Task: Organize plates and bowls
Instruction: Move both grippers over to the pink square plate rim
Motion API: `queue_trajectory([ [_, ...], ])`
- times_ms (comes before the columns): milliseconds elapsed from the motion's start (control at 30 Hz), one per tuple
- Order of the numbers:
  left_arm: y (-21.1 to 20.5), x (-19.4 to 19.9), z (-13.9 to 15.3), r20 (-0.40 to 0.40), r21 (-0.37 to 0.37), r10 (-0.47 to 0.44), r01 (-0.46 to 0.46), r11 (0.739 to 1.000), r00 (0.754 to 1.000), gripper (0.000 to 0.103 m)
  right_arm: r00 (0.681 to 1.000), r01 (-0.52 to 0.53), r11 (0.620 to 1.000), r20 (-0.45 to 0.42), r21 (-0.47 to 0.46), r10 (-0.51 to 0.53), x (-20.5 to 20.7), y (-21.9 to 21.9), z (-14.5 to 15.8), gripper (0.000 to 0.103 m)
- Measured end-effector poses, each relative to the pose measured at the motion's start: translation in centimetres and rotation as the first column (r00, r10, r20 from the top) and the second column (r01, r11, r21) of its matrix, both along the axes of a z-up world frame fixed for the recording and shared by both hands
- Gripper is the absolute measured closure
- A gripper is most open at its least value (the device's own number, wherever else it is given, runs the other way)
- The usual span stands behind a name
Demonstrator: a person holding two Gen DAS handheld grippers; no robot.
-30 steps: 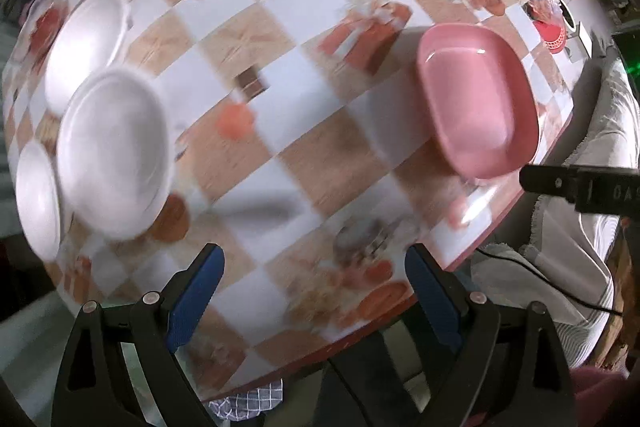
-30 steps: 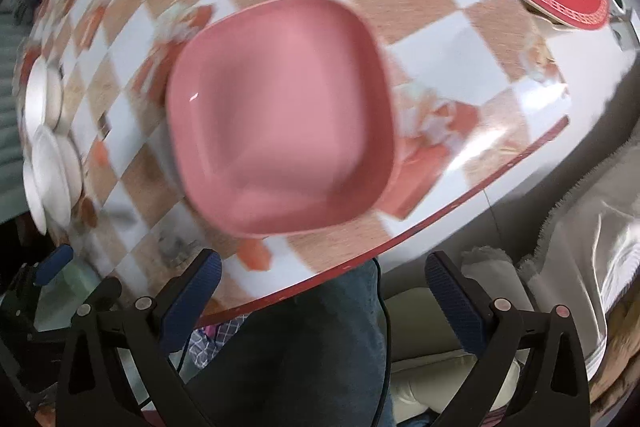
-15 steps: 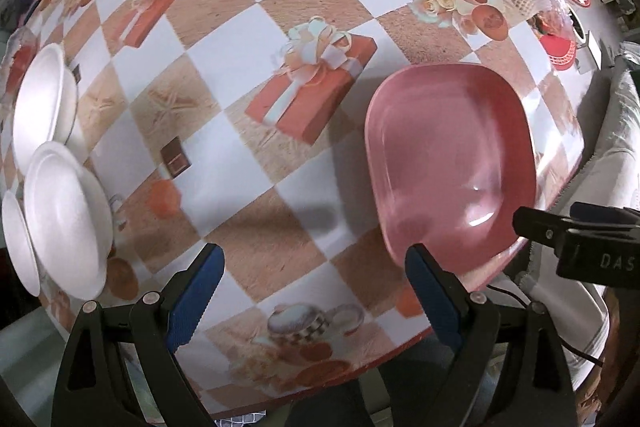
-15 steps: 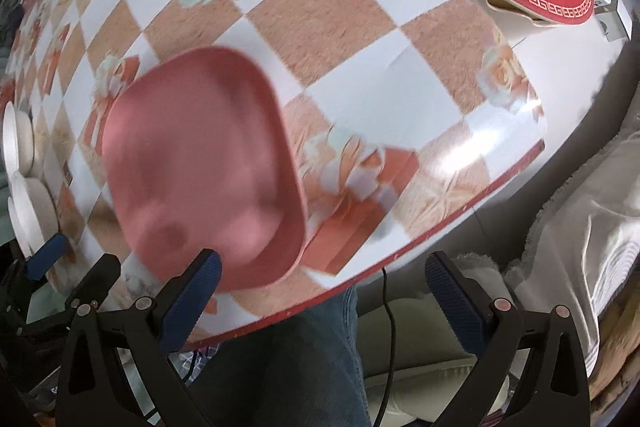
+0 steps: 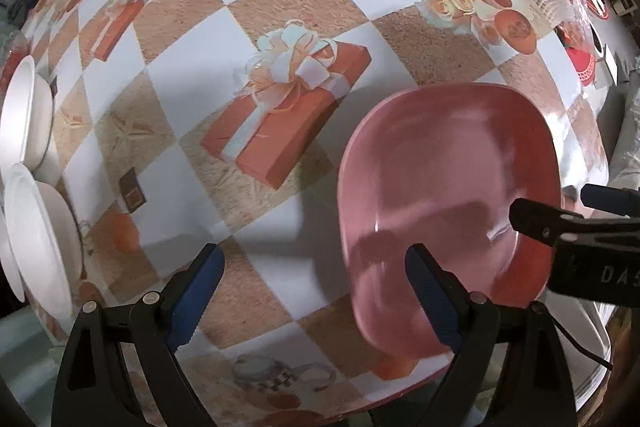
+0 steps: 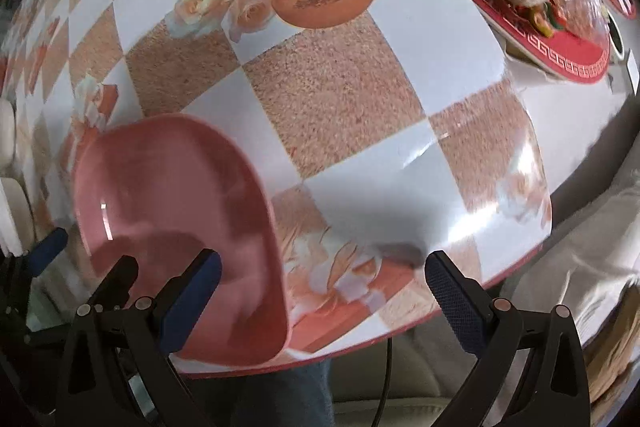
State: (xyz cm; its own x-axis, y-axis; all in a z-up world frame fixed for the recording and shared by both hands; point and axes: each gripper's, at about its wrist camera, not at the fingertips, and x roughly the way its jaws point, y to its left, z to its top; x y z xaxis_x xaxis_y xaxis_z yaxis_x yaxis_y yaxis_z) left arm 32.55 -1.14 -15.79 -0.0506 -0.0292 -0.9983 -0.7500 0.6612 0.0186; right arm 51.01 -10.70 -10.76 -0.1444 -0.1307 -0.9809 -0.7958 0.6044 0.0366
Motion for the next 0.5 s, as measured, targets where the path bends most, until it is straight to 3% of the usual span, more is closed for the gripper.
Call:
queue_trajectory([
  [200, -0.7, 0.7, -1.7, 0.007, 0.02, 0.007, -0.007, 1.0, 1.0, 0.001, 0.995, -0.098, 0.995, 0.029, 0.023, 0.098, -0.7, 0.7, -0.8, 0.0],
  [500, -0.2, 0.0, -2.4, 0.038, -0.014, 0.03, -0.03, 0.999, 0.999, 0.0, 0.996, -0.082, 0.997, 0.023, 0.001, 0.082, -1.2, 1.7, -1.1, 0.0],
])
